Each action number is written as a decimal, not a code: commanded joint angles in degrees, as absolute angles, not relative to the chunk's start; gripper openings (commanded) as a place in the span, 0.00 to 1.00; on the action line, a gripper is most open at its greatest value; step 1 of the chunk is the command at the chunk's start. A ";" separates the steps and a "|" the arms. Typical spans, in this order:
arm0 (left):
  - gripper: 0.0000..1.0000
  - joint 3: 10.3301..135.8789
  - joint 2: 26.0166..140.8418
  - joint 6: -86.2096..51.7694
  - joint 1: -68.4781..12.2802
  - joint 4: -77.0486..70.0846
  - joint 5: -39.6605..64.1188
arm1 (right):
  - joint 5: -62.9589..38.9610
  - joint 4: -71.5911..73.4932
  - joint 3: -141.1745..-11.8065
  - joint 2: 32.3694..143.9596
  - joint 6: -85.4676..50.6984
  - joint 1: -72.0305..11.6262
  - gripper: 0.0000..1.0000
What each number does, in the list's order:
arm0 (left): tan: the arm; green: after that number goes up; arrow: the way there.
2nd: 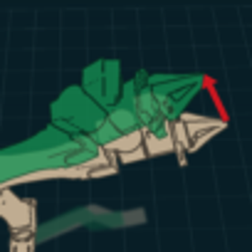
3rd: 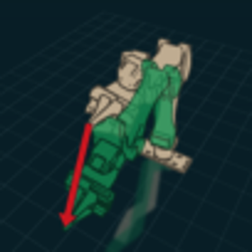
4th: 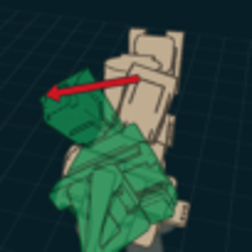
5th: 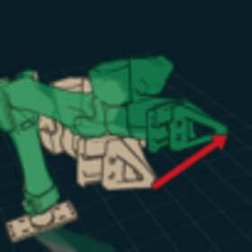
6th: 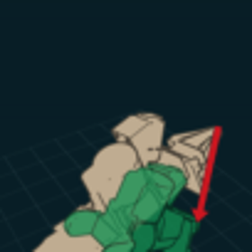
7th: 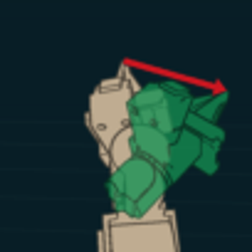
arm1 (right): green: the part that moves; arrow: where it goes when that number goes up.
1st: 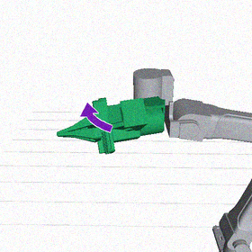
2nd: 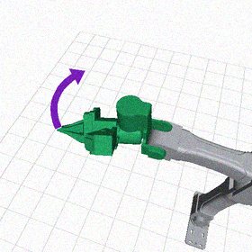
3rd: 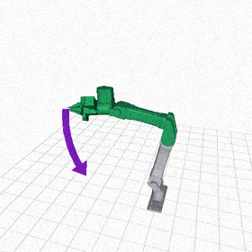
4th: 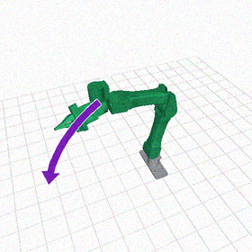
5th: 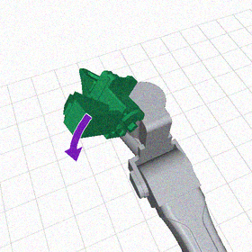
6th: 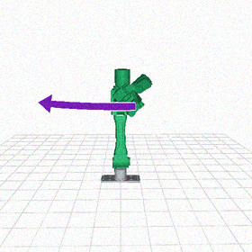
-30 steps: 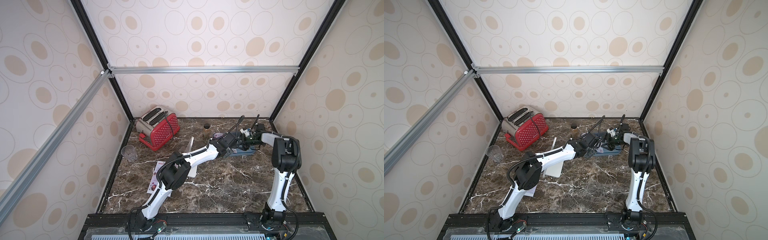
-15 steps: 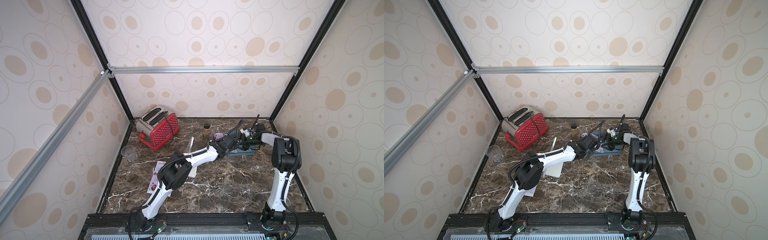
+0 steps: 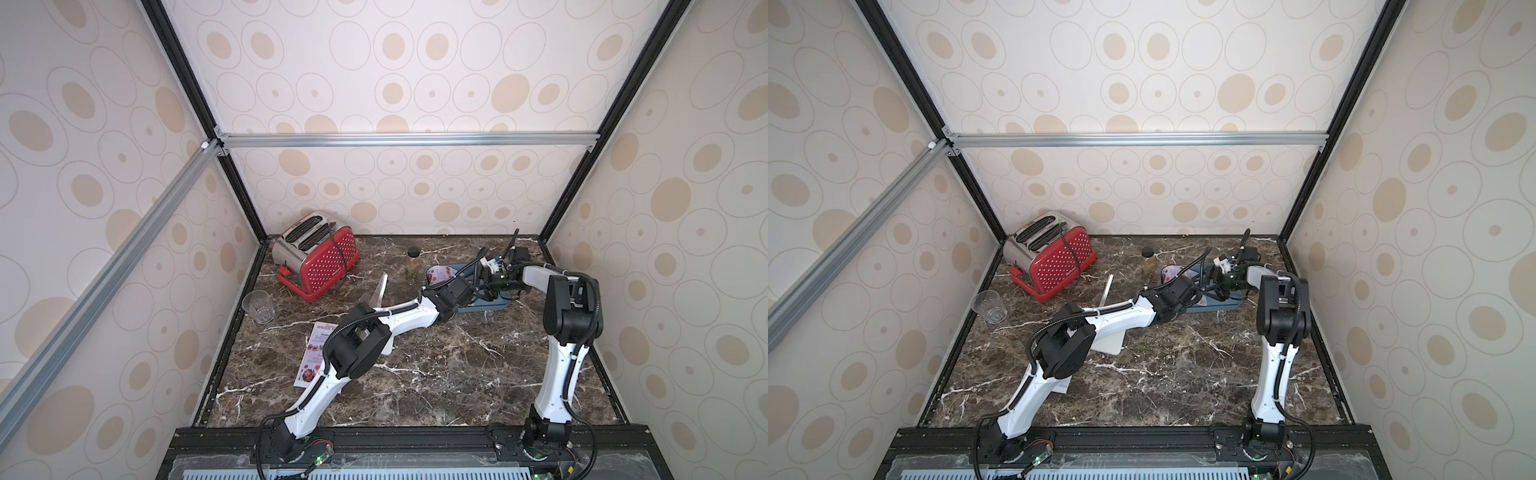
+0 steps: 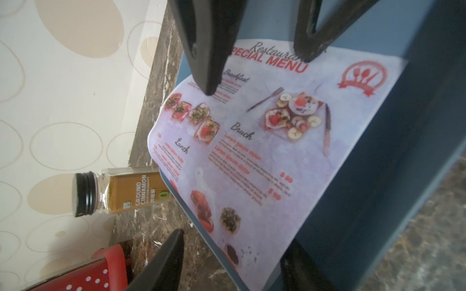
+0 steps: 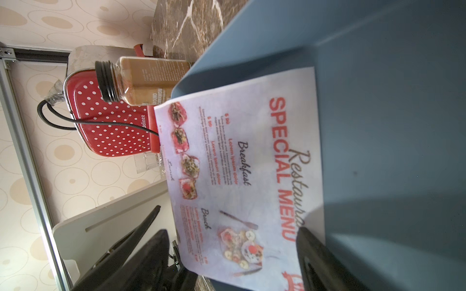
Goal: Replace the menus in the menu holders
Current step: Pick up the menu from the storage box.
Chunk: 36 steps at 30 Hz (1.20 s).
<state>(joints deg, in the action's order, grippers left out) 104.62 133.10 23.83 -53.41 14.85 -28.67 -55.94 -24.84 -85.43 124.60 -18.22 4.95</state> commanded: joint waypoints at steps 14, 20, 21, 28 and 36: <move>0.16 98.55 133.38 34.32 -54.96 -1.72 -38.28 | -53.36 -23.84 -84.12 110.79 -31.37 10.14 0.83; 0.06 97.45 131.83 35.16 -54.93 -6.14 -39.52 | -45.28 -31.64 -81.35 100.91 -31.50 12.52 0.85; 0.04 97.42 131.34 34.71 -54.99 -6.64 -39.80 | -43.65 -32.13 -80.07 98.91 -31.96 12.78 0.86; 0.00 97.55 127.15 28.64 -54.93 -6.46 -38.89 | -38.73 -29.33 -70.01 88.27 -38.25 13.54 0.89; 0.00 97.04 122.89 20.36 -54.93 -3.60 -35.76 | -41.11 -15.59 -61.17 85.43 -46.38 13.51 0.92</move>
<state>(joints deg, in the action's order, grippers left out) 97.03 125.45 24.45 -54.46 -4.29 -37.06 -40.49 -21.50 -61.67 85.65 -42.63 13.26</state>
